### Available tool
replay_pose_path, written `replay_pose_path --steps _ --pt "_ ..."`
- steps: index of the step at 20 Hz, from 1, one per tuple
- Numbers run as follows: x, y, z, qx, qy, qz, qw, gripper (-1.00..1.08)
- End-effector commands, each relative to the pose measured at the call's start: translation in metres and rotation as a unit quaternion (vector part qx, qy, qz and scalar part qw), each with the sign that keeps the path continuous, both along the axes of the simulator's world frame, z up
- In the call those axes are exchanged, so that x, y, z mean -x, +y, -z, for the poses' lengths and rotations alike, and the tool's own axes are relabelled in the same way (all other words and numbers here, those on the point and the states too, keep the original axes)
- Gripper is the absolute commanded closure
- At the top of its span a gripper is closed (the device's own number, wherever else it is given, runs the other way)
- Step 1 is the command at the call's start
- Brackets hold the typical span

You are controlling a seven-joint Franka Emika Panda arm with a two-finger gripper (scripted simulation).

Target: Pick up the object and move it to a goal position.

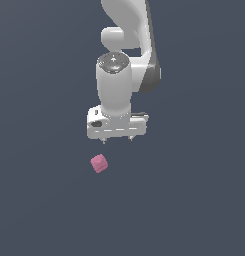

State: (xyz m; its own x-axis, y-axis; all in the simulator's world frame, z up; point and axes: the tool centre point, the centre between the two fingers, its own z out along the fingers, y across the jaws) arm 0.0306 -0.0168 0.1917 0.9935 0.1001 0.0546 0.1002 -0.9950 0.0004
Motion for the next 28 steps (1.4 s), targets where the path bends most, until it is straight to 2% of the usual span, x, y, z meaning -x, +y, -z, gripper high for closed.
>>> replay_pose_path --steps 1,8,16,22,28 --pt "-0.003 -0.008 0.009 0.002 0.003 -0.022 0.9997 -0.92" --pt "-0.013 -0.036 0.040 0.008 0.011 -0.097 0.9952 -0.92" --pt "-0.020 -0.066 0.074 0.010 0.020 -0.177 0.9839 -0.92" --pt "-0.022 -0.081 0.092 0.010 0.024 -0.216 0.9760 -0.92" --pt "-0.023 -0.089 0.101 0.009 0.026 -0.236 0.9715 -0.92"
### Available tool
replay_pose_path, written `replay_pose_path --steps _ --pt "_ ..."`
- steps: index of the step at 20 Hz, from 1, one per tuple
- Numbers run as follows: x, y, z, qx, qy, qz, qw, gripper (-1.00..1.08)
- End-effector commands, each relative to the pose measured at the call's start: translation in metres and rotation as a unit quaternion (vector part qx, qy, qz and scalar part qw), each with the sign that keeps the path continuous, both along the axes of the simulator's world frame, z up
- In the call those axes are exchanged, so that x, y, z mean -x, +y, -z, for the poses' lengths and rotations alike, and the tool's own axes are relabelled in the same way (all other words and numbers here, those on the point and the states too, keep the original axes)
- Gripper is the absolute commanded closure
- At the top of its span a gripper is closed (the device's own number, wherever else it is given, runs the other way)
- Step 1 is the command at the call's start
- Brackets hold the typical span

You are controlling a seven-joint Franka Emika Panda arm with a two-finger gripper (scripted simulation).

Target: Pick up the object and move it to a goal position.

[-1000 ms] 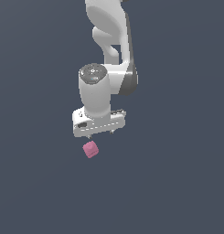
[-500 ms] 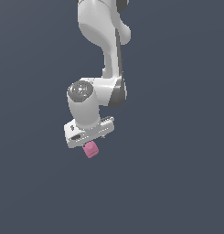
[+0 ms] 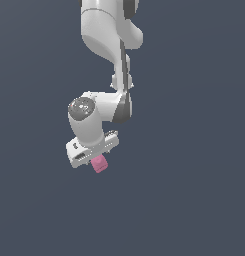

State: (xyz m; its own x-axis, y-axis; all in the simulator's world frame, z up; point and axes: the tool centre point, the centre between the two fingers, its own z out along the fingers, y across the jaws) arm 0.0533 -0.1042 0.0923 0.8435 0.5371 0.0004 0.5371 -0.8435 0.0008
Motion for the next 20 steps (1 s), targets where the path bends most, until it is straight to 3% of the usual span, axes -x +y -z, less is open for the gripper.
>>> replay_pose_path --steps 1,7,20 --pt "0.000 -0.002 0.002 0.000 0.000 -0.006 1.0000 -0.92" --pt "0.000 -0.002 0.006 0.000 0.001 -0.005 1.0000 -0.92" --pt "0.000 -0.002 0.053 0.000 0.000 -0.007 1.0000 -0.92"
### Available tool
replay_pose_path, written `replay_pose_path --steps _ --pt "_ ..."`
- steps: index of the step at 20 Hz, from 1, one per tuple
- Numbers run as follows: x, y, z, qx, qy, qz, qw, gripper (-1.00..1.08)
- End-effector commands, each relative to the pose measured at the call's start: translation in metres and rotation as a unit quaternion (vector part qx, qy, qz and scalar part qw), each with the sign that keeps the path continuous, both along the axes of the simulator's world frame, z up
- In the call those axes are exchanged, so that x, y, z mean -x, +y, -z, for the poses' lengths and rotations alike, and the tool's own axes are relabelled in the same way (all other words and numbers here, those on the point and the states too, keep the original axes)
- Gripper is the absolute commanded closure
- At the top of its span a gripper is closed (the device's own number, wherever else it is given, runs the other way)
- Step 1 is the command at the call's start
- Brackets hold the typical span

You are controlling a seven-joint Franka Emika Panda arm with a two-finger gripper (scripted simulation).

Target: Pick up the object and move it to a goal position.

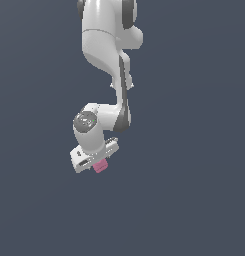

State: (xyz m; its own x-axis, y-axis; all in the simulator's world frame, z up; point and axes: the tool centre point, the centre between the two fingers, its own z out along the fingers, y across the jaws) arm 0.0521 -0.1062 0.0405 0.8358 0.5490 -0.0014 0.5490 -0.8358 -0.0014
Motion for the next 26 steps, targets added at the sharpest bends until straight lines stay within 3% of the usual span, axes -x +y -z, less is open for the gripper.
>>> replay_pose_path --steps 1,2,3,16,26 --pt "-0.001 0.000 0.001 0.000 -0.001 0.000 1.0000 -0.92" --pt "-0.002 0.000 0.001 0.000 -0.001 0.000 1.0000 -0.92" --pt "-0.002 0.000 0.001 0.000 -0.001 0.000 1.0000 1.08" --pt "-0.003 0.004 0.001 0.000 -0.001 0.000 1.0000 1.08" --pt "-0.024 0.067 -0.006 0.000 -0.001 0.000 1.0000 1.08"
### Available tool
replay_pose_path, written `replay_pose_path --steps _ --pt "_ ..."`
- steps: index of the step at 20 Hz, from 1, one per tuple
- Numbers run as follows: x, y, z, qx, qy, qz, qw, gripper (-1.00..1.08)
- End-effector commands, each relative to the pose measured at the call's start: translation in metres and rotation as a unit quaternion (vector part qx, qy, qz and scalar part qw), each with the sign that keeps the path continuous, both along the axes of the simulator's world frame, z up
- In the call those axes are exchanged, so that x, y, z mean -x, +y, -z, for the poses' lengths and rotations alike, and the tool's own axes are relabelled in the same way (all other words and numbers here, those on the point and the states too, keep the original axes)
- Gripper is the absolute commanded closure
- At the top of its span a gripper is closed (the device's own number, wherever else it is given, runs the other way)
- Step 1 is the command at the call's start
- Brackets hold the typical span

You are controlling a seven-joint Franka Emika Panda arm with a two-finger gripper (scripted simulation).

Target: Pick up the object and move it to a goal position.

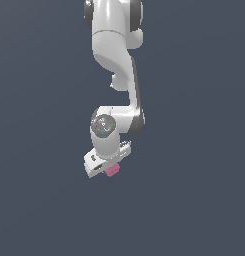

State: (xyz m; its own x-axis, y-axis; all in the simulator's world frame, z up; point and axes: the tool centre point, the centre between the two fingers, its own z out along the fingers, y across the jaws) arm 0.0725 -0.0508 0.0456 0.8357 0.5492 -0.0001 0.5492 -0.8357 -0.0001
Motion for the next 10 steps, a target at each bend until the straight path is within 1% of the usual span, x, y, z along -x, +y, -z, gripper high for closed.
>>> replay_pose_path --steps 1,5,10 --pt "-0.006 0.017 -0.002 0.000 0.000 0.000 1.0000 1.08" --pt "-0.011 0.030 -0.003 0.000 0.000 0.000 1.0000 1.08" --pt "-0.012 0.028 -0.003 0.000 0.000 0.000 1.0000 1.08"
